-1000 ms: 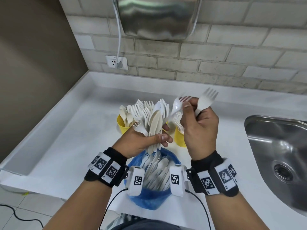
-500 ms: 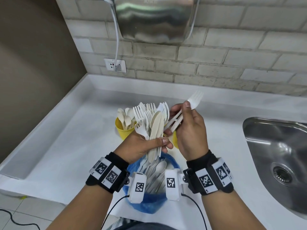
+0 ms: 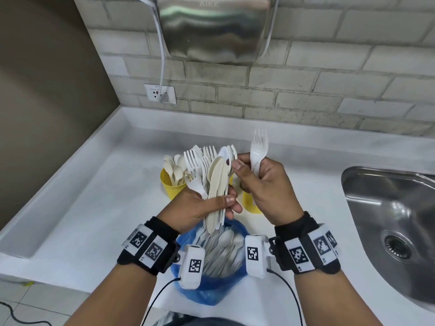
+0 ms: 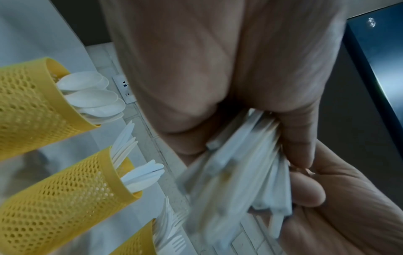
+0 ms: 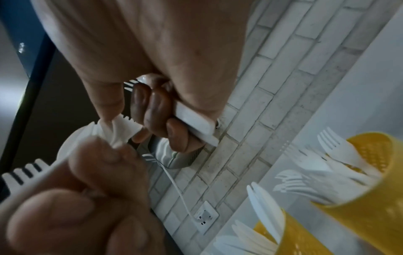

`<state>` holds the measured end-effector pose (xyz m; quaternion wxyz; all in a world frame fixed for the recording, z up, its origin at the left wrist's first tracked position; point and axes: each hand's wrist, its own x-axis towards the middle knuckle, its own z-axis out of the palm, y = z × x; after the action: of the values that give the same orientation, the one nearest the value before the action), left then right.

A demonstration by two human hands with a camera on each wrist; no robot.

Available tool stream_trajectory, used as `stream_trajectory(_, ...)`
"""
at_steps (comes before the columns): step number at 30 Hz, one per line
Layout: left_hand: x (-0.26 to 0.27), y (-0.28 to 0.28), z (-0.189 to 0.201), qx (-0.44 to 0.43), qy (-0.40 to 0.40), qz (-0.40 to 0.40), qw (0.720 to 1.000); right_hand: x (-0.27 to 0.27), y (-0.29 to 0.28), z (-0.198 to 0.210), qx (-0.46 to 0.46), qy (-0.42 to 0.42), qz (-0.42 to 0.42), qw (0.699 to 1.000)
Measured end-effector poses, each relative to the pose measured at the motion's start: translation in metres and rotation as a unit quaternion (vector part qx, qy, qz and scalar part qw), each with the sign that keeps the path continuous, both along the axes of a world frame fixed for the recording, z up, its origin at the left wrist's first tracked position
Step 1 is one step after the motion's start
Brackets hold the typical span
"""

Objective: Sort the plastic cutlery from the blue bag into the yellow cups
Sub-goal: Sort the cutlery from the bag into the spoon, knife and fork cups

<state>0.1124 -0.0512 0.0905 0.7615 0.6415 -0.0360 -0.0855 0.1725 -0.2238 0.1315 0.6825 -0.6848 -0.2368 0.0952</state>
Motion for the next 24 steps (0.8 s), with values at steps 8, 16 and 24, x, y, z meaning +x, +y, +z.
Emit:
stream_trajectory(8,0.000,-0.003,0.005,0.012,-0.017,0.016,1.000,-0.004,0.005,-0.001,0.013,0.022,0.014,1.000)
stream_trajectory(16,-0.003,-0.004,0.006,0.002,-0.013,0.057,0.998,-0.002,0.008,-0.010,0.018,0.008,-0.087,0.996)
stream_trajectory(24,-0.003,-0.007,0.011,0.037,-0.061,0.072,0.995,-0.014,0.019,-0.012,0.101,0.104,-0.084,0.986)
